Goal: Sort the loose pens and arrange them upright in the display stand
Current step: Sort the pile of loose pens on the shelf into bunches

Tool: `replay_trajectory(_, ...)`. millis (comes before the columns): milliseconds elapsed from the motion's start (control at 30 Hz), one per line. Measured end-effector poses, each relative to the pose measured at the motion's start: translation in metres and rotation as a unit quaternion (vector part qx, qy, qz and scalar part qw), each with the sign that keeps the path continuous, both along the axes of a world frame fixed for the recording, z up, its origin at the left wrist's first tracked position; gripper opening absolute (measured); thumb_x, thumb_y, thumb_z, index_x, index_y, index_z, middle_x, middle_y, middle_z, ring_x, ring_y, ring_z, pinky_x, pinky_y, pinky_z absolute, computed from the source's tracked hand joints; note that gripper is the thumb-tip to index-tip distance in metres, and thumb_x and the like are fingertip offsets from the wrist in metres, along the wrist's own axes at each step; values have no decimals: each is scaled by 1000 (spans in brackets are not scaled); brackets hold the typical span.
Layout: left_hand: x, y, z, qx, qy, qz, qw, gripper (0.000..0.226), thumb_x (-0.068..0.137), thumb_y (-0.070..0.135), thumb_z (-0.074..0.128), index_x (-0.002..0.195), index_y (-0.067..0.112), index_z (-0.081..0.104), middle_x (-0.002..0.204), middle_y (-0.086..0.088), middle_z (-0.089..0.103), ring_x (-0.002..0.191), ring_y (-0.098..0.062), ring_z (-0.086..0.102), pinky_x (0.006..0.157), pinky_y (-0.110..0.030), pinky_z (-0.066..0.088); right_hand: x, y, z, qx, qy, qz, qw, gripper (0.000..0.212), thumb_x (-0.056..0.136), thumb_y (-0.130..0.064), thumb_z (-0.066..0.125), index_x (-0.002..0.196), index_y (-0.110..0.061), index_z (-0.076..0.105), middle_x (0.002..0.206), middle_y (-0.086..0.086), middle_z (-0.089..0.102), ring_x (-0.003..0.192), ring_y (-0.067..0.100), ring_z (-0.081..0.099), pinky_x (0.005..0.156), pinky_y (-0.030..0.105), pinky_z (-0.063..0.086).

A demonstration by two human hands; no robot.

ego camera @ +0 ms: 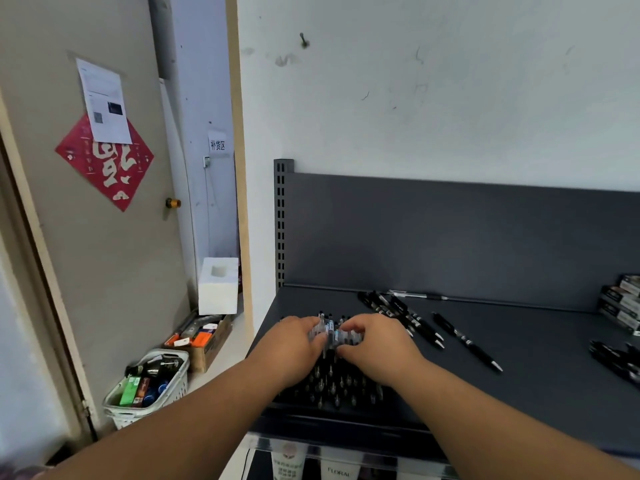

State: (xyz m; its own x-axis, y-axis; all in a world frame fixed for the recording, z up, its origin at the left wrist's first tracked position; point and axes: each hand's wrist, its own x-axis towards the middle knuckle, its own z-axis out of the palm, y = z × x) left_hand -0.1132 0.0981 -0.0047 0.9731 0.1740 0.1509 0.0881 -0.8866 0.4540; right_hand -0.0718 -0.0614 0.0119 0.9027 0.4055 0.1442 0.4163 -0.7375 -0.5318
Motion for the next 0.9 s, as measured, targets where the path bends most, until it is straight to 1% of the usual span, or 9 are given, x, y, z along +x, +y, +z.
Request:
replay_trajectory(133, 8, -2, 2, 17, -10, 4, 1000, 51, 96, 49, 43, 144, 30, 40, 147, 1, 43, 132, -16, 43, 105, -29, 35, 4, -8, 4, 2, -7, -8, 1000, 38, 82, -37, 70, 119, -31, 63, 118, -11, 63, 102, 9, 60, 86, 27, 52)
replay_trajectory(233, 15, -10, 7, 29, -11, 4, 1000, 54, 95, 51, 42, 144, 29, 39, 148, 2, 40, 133, -16, 40, 106, -30, 34, 14, -20, 6, 10, -7, -17, 1000, 43, 83, -40, 69, 124, -31, 60, 124, -10, 61, 102, 9, 59, 87, 27, 51)
replay_trajectory(333, 28, -24, 13, 36, -17, 1, 999, 54, 95, 53, 43, 143, 29, 41, 147, 3, 40, 130, -16, 43, 107, -33, 37, 30, -36, 6, 9, -8, -26, 1000, 48, 84, -43, 68, 129, -31, 57, 132, -8, 56, 111, 11, 57, 90, 26, 49)
replay_trajectory(433, 49, -42, 18, 40, -27, 2, 999, 52, 95, 53, 43, 140, 29, 45, 145, 3, 43, 127, -18, 47, 107, -35, 38, 52, -57, 7, 9, -12, -46, 999, 49, 83, -43, 68, 129, -30, 57, 131, -7, 58, 116, 13, 56, 92, 27, 48)
replay_trajectory(533, 71, -63, 23, 49, -29, 5, 998, 47, 96, 48, 44, 137, 27, 49, 142, 2, 46, 127, -18, 47, 107, -35, 38, 78, -79, 7, 11, -15, -60, 998, 47, 85, -42, 66, 129, -30, 58, 130, -8, 59, 117, 14, 56, 94, 28, 48)
replay_trajectory(700, 110, -93, 25, 44, -4, 27, 999, 39, 96, 36, 48, 133, 24, 54, 139, 0, 47, 121, -20, 52, 104, -37, 41, 127, -113, 6, 4, 5, -55, 998, 41, 91, -38, 60, 131, -30, 55, 128, -6, 60, 112, 15, 58, 88, 28, 50)
replay_trajectory(800, 133, -108, 21, 25, 15, 56, 998, 35, 96, 31, 49, 129, 21, 58, 135, -3, 48, 116, -23, 54, 99, -35, 45, 158, -126, 2, -11, 5, -35, 999, 39, 93, -35, 58, 131, -29, 55, 129, -5, 59, 116, 17, 56, 94, 29, 48)
replay_trajectory(900, 152, -116, 14, 25, 34, 88, 995, 30, 95, 28, 50, 120, 19, 63, 128, -4, 54, 110, -23, 57, 93, -32, 48, 183, -133, -1, -41, -5, 1, 999, 39, 95, -31, 55, 134, -28, 53, 135, -3, 55, 122, 19, 52, 100, 28, 43)
